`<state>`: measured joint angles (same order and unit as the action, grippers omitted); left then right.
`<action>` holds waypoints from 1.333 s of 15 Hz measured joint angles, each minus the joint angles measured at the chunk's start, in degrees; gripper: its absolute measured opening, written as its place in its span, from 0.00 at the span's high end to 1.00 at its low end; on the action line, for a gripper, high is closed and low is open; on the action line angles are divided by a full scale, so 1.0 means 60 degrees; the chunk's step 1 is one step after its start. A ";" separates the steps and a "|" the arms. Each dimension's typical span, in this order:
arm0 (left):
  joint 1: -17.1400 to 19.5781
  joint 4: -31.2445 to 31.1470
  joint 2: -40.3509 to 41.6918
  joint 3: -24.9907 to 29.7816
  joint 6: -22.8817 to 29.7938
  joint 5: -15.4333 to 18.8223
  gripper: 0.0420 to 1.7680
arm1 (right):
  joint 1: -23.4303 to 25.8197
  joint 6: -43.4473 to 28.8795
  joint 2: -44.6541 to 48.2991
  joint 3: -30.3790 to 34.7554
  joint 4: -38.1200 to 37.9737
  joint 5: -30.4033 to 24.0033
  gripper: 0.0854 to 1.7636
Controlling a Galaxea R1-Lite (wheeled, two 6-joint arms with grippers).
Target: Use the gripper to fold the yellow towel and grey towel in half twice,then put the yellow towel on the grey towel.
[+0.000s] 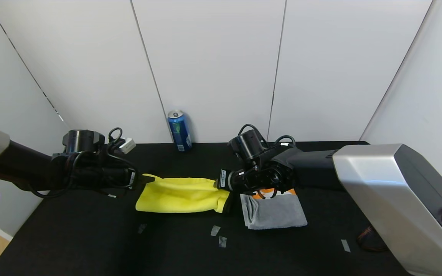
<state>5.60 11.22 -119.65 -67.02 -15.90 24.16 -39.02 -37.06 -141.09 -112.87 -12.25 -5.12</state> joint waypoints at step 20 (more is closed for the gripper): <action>0.0173 -0.0319 0.0520 -0.0069 0.0122 -0.0018 0.06 | -0.0331 -0.0553 0.0120 0.0203 0.0697 0.0782 0.07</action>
<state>6.63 9.30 -116.53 -67.44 -15.17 24.05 -41.01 -40.38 -140.37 -111.65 -8.07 -0.43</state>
